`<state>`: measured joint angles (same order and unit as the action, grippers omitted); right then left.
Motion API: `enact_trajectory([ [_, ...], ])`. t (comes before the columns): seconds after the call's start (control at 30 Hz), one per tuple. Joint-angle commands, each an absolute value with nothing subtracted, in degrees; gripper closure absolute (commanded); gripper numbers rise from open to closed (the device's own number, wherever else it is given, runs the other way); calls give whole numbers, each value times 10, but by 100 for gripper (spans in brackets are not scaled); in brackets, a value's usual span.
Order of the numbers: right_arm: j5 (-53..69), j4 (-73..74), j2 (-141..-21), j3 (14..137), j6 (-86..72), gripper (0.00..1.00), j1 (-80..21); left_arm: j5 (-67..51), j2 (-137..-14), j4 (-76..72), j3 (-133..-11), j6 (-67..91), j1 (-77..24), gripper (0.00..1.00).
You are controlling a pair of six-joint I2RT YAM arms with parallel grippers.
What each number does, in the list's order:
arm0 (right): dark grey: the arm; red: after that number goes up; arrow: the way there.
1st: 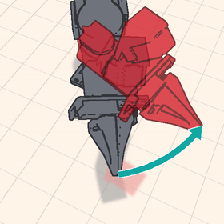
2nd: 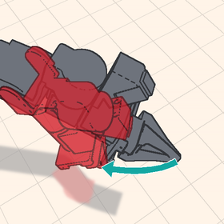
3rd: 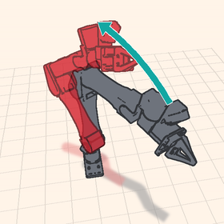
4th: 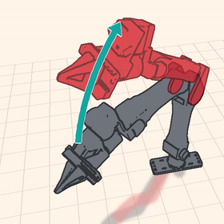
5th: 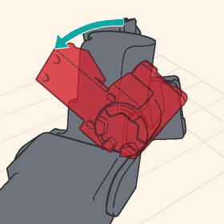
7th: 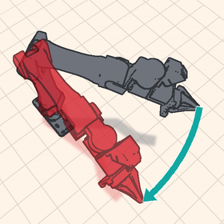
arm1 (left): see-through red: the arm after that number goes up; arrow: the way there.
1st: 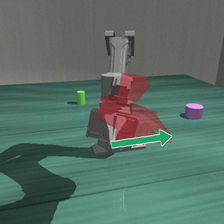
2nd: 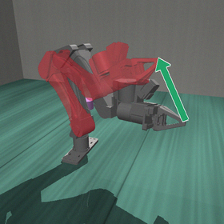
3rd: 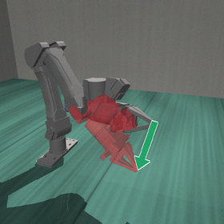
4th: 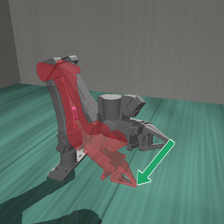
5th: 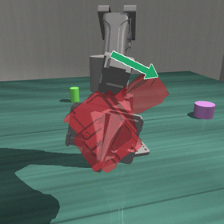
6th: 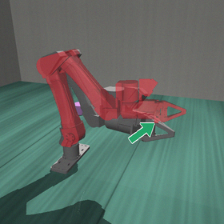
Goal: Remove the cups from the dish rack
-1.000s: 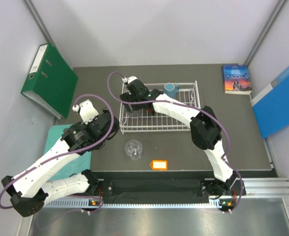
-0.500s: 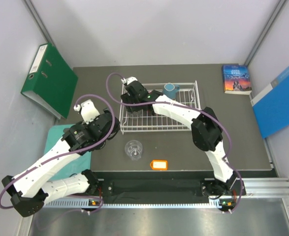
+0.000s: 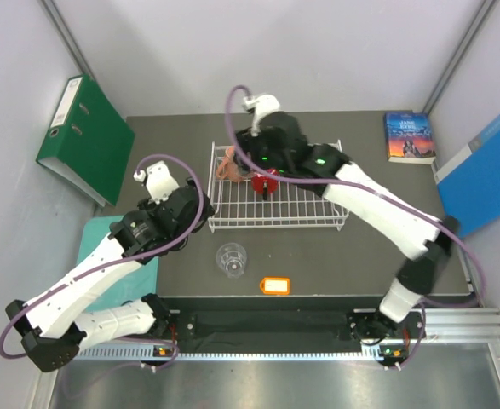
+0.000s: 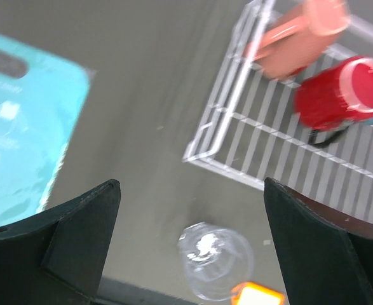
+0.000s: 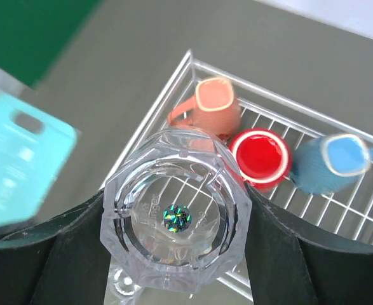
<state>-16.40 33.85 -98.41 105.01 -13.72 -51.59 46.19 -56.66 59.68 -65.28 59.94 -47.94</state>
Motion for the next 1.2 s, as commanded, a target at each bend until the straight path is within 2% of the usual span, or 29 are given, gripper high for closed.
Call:
enact_trajectory([
  [0.0, -140, 304, -845, 962, -199, 100, -469, 435, -563, 470, -700, 513, -475, 1],
  [0.17, -31, 200, -670, 766, -295, 100, -399, 289, -543, 310, -672, 469, -468, 1],
  [0.33, 149, 52, -529, 606, -384, 100, -305, 155, -532, 153, -602, 511, -465, 1],
  [0.43, 234, -11, -477, 524, -448, 100, -263, 91, -547, 50, -560, 556, -464, 1],
  [0.6, 298, -216, -414, 378, -592, 100, -248, 3, -581, -99, -488, 644, -464, 1],
  [0.73, 301, -236, -389, 341, -613, 100, -247, -74, -600, -154, -484, 669, -466, 1],
  [0.87, 299, -235, -380, 330, -613, 100, -247, -101, -609, -177, -497, 660, -468, 2],
  [1.07, 290, -208, -376, 339, -601, 100, -247, -102, -613, -167, -513, 650, -467, 3],
  [1.17, 282, -202, -353, 339, -596, 100, -246, -39, -589, -120, -509, 643, -467, 1],
])
